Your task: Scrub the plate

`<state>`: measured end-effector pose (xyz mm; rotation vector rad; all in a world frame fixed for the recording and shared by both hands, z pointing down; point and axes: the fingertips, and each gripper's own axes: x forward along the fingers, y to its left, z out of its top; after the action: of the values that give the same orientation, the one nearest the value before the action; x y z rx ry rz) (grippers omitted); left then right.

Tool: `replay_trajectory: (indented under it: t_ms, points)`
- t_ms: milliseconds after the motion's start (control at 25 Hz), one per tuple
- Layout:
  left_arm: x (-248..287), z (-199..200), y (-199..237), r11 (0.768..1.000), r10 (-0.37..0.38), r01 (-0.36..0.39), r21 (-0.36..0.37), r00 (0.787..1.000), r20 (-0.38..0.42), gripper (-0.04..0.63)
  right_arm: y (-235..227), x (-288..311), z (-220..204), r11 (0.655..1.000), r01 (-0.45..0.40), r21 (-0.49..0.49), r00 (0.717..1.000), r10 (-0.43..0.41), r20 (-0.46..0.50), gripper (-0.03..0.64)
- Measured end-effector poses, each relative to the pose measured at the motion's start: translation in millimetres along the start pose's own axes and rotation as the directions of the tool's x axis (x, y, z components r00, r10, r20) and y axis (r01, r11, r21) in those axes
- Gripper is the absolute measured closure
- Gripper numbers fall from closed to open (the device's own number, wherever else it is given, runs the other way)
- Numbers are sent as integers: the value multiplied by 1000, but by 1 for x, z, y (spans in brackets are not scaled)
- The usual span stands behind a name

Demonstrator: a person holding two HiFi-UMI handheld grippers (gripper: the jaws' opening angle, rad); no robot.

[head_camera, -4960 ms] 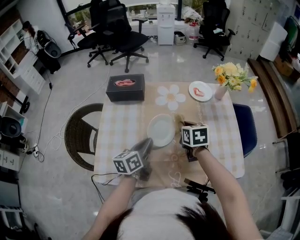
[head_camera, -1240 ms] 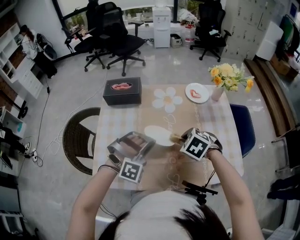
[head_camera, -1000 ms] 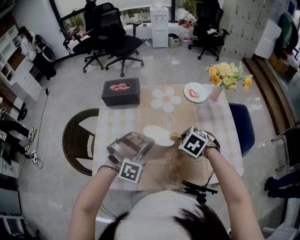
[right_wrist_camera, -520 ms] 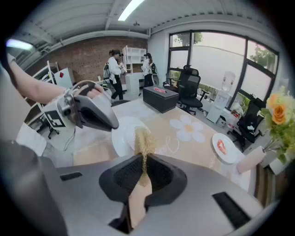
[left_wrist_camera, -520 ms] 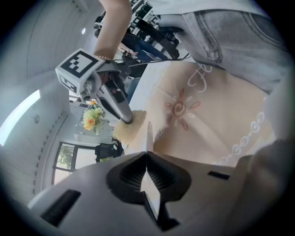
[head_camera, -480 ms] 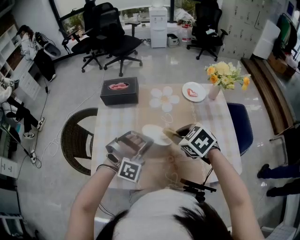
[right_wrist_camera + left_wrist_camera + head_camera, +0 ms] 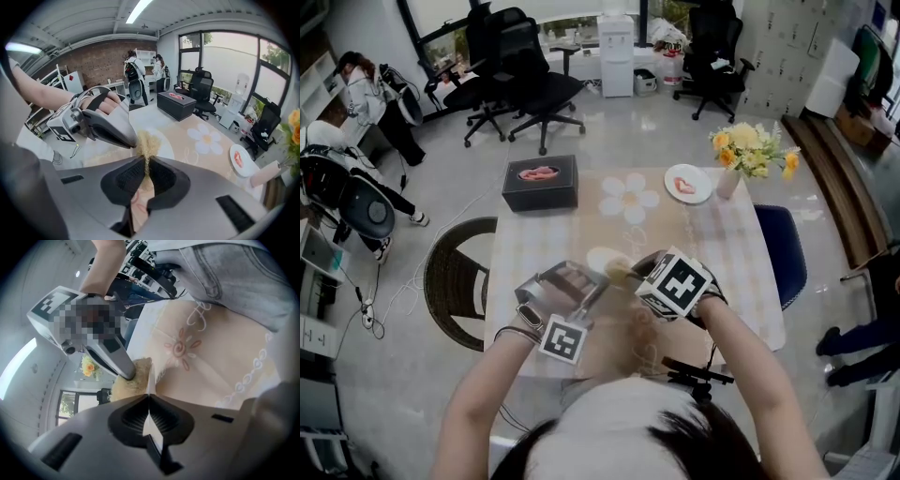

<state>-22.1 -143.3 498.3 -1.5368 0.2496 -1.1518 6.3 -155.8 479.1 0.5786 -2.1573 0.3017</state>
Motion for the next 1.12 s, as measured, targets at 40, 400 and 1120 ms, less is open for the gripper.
replay_trajectory:
  t_ms: [40, 400, 1120]
  points:
    - [0, -1, 5, 999, 20, -20, 30, 1000, -5, 578, 0, 2, -1, 1000, 7, -16, 1000, -7, -15, 583]
    - [-1, -3, 7, 998, 30, -30, 58, 1000, 0, 578, -11, 6, -11, 1000, 17, -12, 997, -18, -72, 584]
    - [-2, 3, 6, 995, 47, -49, 92, 999, 24, 578, -54, 33, -49, 993, 82, 83, 985, -68, -156, 584]
